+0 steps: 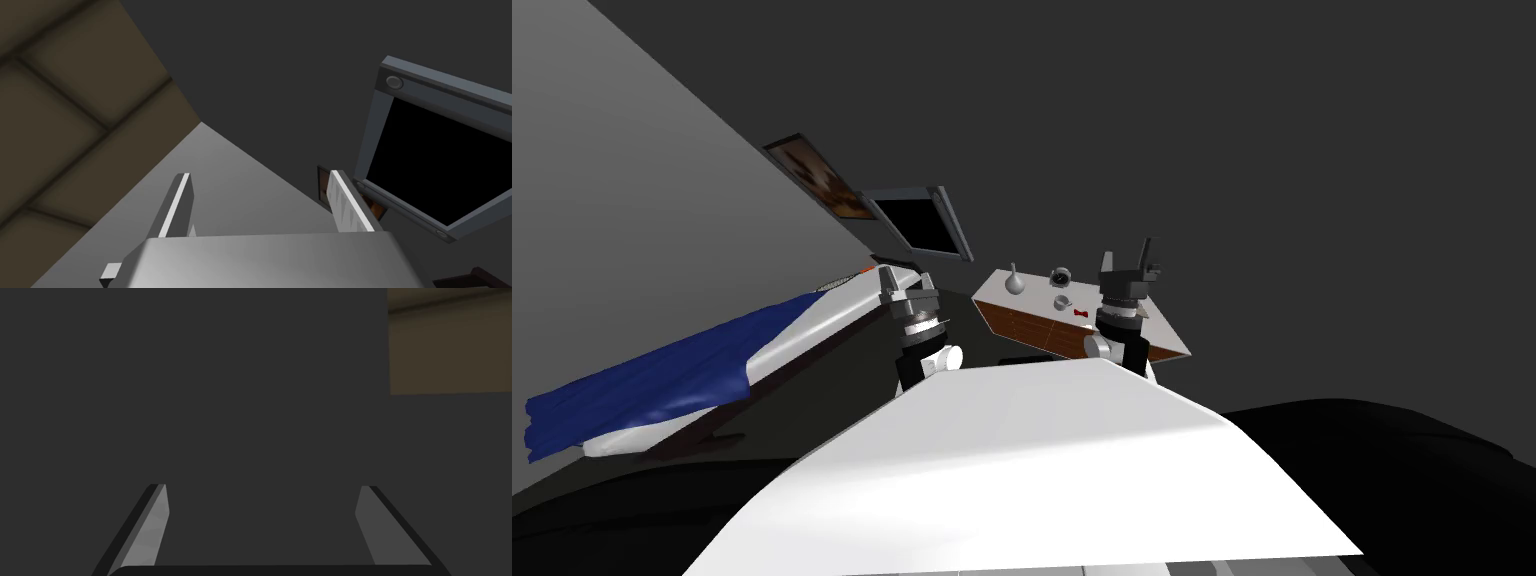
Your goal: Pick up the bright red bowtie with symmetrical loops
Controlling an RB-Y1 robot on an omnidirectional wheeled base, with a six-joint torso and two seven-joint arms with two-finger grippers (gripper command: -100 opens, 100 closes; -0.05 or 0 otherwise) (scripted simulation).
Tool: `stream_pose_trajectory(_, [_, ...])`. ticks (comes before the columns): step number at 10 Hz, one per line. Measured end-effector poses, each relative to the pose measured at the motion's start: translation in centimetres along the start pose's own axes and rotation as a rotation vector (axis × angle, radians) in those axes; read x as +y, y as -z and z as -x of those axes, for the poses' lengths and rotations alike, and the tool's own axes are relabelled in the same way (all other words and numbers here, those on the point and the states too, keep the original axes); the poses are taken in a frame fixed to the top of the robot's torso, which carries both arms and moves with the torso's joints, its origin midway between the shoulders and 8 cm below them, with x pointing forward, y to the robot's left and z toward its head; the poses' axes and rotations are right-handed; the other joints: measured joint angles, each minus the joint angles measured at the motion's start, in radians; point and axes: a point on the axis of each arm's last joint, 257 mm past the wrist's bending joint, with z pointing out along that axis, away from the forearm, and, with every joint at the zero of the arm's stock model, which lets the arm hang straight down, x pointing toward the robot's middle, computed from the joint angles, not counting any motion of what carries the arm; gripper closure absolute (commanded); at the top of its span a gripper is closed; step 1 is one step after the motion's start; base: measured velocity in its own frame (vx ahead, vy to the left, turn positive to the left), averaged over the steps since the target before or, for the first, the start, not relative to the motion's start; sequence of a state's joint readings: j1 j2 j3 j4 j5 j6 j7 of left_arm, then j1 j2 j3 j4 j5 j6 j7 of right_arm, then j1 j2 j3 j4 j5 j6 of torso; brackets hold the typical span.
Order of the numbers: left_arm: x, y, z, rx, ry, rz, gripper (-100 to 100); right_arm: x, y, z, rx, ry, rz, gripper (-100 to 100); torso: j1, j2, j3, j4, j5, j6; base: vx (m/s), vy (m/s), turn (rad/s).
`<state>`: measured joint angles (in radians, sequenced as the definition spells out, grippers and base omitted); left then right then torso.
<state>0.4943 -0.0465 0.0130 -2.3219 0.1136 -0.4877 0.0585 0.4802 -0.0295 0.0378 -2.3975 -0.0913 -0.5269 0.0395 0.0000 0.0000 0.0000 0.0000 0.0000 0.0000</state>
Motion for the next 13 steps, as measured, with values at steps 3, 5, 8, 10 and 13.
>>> stream_pose_trajectory(3, [0.0, 0.0, 0.0, 0.0, 0.0, 0.0, 0, -2.4, 0.9, -1.2, 0.074, 0.016, -0.055, -100, 0.001, 0.003, 0.002, 0.001, 0.0, 0.0, -0.043, 0.025, 0.066])
stream_pose_trajectory(5, [0.0, 0.0, 0.0, 0.0, 0.0, 0.0, 0, -4.7, 2.4, -2.3, 0.136, 0.035, -0.108, -100, 0.001, 0.003, 0.002, 0.001, 0.0, 0.0, -0.051, 0.024, 0.072])
stream_pose_trajectory(8, [0.0, 0.0, 0.0, 0.0, 0.0, 0.0, 0, -8.1, 4.5, -3.3, 0.226, 0.074, -0.194, -100, 0.002, 0.003, 0.002, 0.001, 0.0, 0.0, -0.048, 0.037, 0.059])
stream_pose_trajectory(10, [0.0, 0.0, 0.0, 0.0, 0.0, 0.0, 0, -10.7, 6.2, -3.5, 0.298, 0.109, -0.252, -100, 0.002, 0.004, 0.002, 0.001, 0.0, 0.0, -0.065, 0.044, 0.106])
stream_pose_trajectory(13, [0.0, 0.0, 0.0, 0.0, 0.0, 0.0, 0, -14.5, 9.7, -3.9, 0.404, 0.17, -0.344, -100, 0.002, 0.003, 0.002, 0.001, 0.0, 0.0, -0.045, 0.036, 0.089])
